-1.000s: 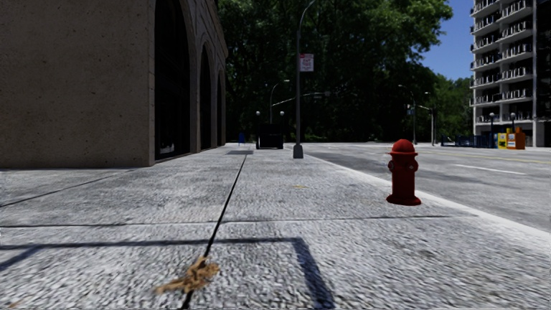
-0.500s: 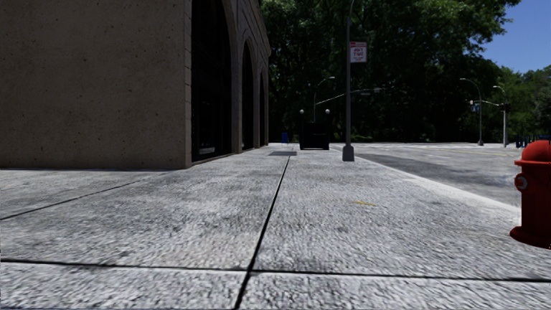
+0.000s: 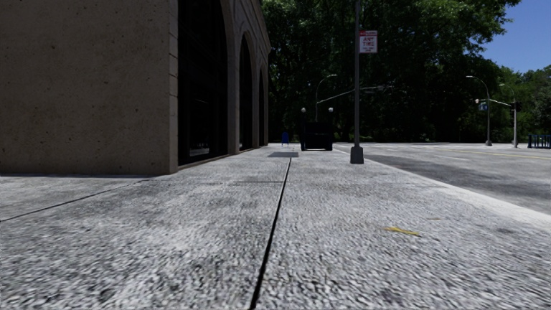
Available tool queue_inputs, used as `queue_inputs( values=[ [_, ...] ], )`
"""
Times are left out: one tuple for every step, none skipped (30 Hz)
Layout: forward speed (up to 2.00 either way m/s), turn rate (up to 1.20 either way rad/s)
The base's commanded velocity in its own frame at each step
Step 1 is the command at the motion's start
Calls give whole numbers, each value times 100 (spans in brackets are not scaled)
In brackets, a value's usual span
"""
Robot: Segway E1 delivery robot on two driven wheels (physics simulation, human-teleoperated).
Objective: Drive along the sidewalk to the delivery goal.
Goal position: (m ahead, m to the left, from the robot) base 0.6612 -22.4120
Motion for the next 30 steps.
queue_inputs(
  values=[
    [200,0],
    [200,0],
    [200,0],
    [200,0],
    [200,0],
    [200,0],
    [200,0],
    [200,0],
    [200,0],
    [200,0],
    [200,0],
    [200,0],
    [200,0],
    [200,0],
    [200,0],
    [200,0],
    [200,0],
    [200,0],
    [200,0],
    [200,0],
    [200,0],
    [200,0],
    [200,0],
    [200,0],
    [200,0],
    [200,0],
    [200,0],
    [200,0],
    [200,0],
    [200,0]
  ],
)
